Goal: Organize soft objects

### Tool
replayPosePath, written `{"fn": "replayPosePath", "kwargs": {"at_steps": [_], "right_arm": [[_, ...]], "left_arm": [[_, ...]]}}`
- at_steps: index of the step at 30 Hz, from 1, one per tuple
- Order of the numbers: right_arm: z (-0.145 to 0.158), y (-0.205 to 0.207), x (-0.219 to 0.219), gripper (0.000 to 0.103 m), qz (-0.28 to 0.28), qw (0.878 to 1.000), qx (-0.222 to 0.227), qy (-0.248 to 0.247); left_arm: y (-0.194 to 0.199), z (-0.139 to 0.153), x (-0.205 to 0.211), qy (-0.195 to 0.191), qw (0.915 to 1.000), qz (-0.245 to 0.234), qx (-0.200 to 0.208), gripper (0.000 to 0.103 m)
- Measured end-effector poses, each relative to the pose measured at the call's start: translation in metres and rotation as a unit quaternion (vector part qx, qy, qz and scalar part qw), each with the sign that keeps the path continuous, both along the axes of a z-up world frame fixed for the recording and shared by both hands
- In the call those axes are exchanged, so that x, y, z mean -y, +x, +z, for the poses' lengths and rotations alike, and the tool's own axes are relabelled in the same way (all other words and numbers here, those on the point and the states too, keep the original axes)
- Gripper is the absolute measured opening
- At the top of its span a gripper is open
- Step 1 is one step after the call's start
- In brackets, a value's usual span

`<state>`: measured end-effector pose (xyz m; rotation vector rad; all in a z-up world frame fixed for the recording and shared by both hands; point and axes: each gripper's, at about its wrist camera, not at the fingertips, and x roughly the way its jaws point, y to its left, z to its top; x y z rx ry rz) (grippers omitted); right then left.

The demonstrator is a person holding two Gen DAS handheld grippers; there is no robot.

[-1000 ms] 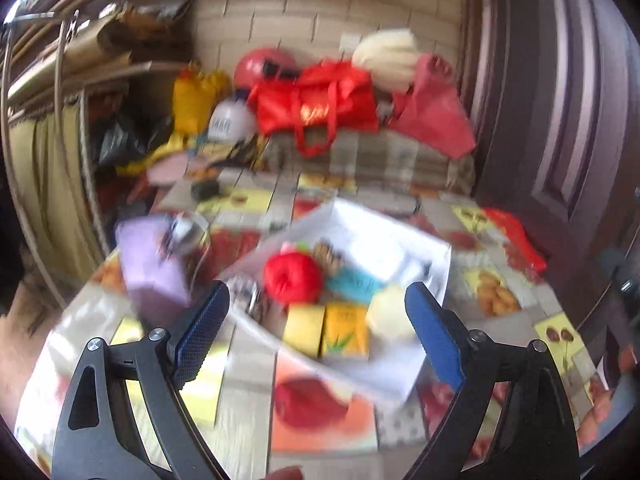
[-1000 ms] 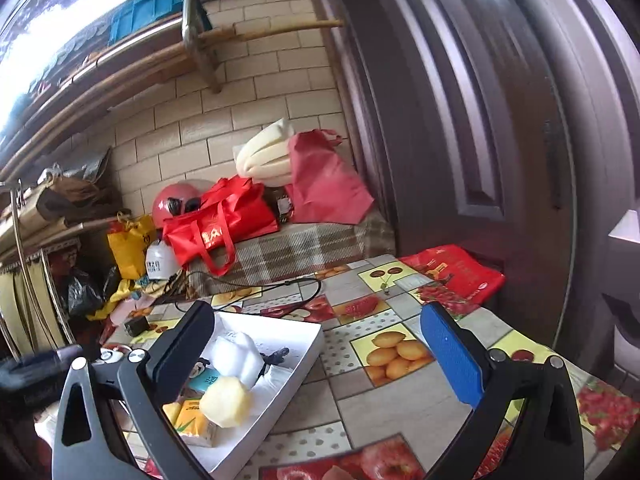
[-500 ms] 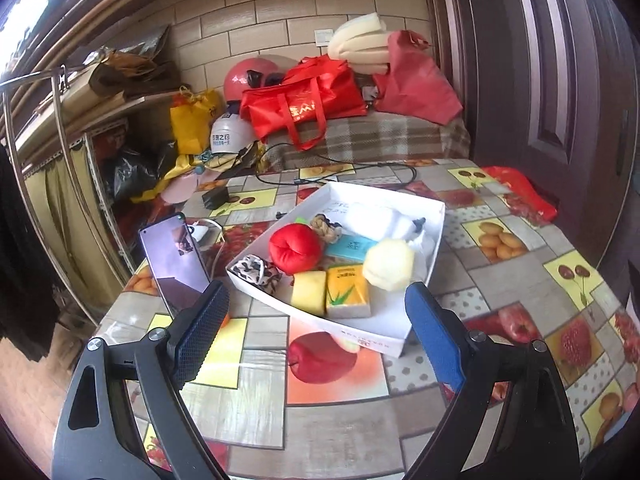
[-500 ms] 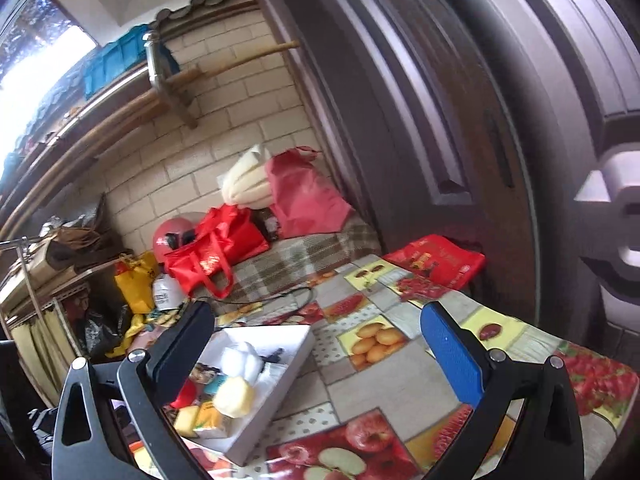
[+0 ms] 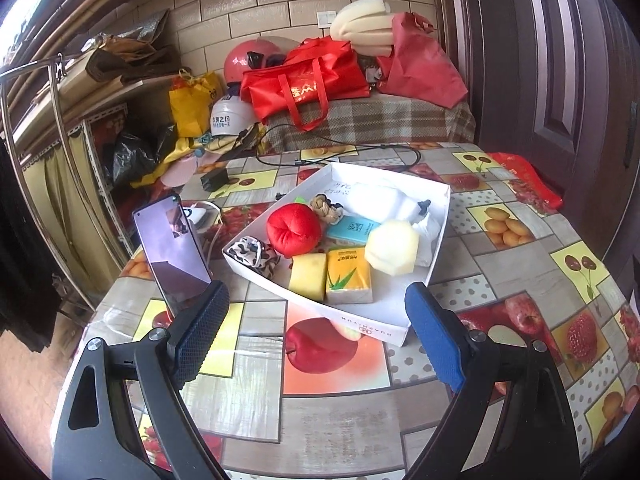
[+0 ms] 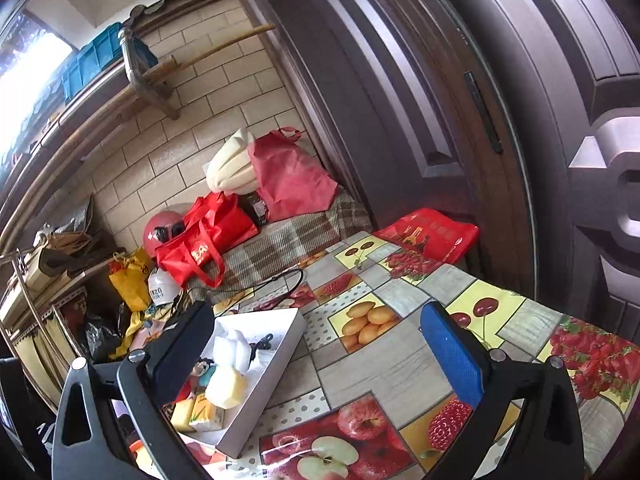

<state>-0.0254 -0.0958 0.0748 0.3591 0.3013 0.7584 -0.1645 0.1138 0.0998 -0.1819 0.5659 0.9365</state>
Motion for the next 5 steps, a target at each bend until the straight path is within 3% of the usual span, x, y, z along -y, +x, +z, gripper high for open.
{"fn": "replayPosePath", "kwargs": {"at_steps": [5], "right_arm": [[0.0002, 0.0019, 0.0, 0.103, -0.001, 1.0, -0.003, -0.001]], "left_arm": [[-0.0003, -0.0007, -0.001, -0.004, 1.0, -0.003, 0.002, 0.09]]}}
